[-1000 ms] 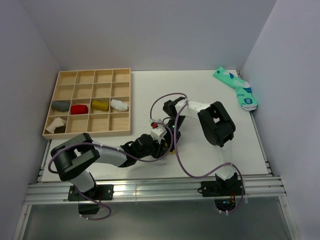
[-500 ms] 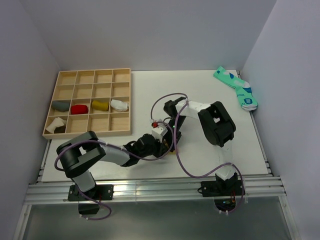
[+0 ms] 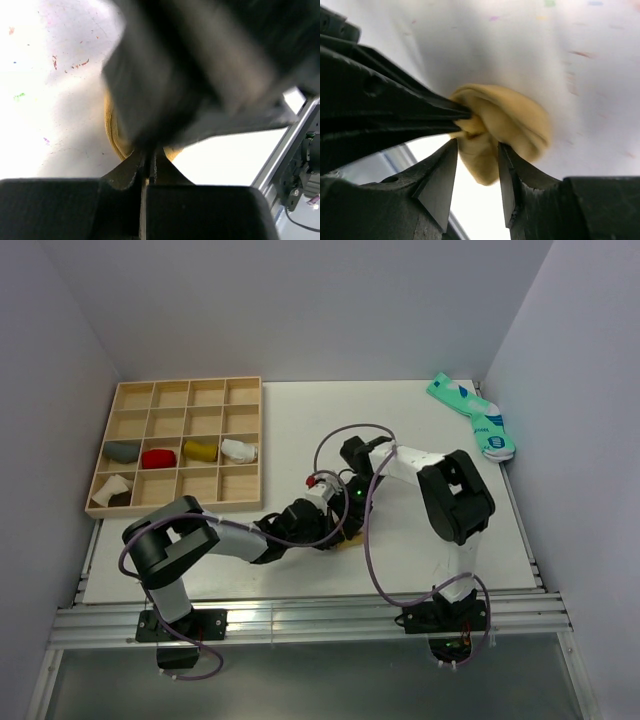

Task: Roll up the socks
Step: Roll the sock at the center of the board.

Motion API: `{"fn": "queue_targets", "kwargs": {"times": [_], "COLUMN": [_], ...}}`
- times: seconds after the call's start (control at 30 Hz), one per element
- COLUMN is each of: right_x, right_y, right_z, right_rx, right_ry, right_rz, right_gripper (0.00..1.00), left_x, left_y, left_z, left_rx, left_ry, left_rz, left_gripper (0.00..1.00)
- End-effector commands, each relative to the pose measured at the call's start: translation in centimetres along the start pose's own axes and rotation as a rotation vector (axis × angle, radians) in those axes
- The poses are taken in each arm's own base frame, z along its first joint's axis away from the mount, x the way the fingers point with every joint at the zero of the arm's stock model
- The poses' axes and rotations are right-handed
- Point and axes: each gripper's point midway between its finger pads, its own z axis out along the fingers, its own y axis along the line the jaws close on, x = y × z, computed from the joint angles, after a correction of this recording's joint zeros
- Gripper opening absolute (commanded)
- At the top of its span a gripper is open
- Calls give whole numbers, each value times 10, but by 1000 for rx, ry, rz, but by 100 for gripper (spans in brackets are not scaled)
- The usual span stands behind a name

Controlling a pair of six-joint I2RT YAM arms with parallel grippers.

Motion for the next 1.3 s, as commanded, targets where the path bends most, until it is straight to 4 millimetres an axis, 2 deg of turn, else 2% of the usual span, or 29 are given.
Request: {"fn": "queue_targets", "kwargs": {"times": [0.0,0.17,0.37,0.67,0.83,0.87,0.9,0.93,1.0,1.07,1.1,1.13,1.27], "right_x": [-23,-25,-14,6,15,12,17,17,17,21,19,21,27], "right_y": [-17,-21,-20,-21,-23,-21,-20,-19,-14,-8,-1,2,13], "right_z": [-26,-49,-60,-84,-83,-89,-85,-86,-88,-78,-82,-79,-59], "right_rx": [112,150,176,151,205,236,251,270,326,345,367,367,373], "right_ry": [-141,-225,-274,-397,-424,-448,-437,-444,-451,-444,-460,-458,-420], "right_rz": [-37,-12,-23,-30,-109,-147,-176,-208,-301,-375,-446,-476,-588], "right_gripper": [46,48,49,48,47,46,45,40,38,39,41,45,49], "left_x": [45,48,55,51,51,51,47,53,52,60,57,61,57], "left_y": [26,28,30,29,28,25,24,28,28,32,31,33,32], "left_z": [-9,-11,-11,-17,-19,-19,-18,-21,-22,-24,-22,-22,-20], "left_rx": [-129,-165,-186,-159,-145,-125,-109,-121,-105,-114,-112,-119,-112], "left_ry": [190,232,288,387,461,479,482,517,553,612,617,639,670], "left_rz": [-68,-90,-141,-263,-313,-325,-338,-361,-380,-397,-396,-402,-418], "left_gripper": [0,0,0,0,0,0,0,0,0,0,0,0,0]}}
